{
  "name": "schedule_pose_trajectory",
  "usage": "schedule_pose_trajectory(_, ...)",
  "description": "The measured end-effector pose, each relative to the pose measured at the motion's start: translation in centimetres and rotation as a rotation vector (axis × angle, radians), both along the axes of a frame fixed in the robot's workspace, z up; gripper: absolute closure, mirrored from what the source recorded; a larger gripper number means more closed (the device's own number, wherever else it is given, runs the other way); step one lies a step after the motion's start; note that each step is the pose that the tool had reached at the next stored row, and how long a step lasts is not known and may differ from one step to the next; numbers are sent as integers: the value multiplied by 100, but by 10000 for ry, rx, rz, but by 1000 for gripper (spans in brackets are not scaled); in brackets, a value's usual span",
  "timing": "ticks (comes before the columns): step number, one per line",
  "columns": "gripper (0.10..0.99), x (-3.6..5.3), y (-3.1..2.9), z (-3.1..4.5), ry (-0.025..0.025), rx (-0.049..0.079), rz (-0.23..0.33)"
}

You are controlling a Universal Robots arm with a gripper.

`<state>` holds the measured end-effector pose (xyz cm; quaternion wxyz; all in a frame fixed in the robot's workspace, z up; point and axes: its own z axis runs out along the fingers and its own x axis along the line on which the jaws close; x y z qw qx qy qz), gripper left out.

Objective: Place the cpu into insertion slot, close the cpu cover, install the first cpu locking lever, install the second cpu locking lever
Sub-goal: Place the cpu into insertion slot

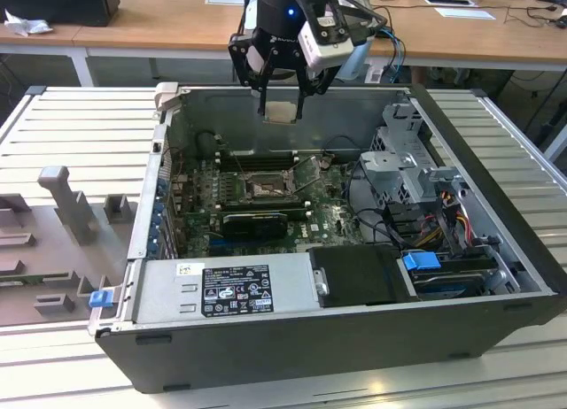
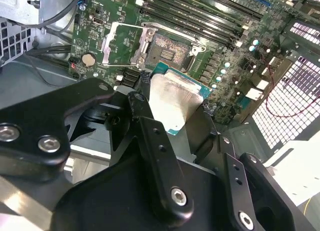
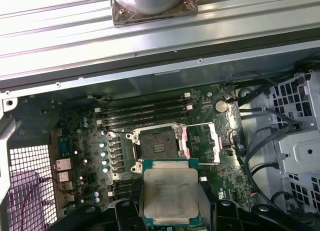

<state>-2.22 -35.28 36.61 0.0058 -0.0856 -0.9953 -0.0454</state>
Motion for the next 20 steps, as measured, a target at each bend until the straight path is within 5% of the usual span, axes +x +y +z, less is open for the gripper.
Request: schedule_pose_trajectory(20,557,0,0,0,0,0,-528)
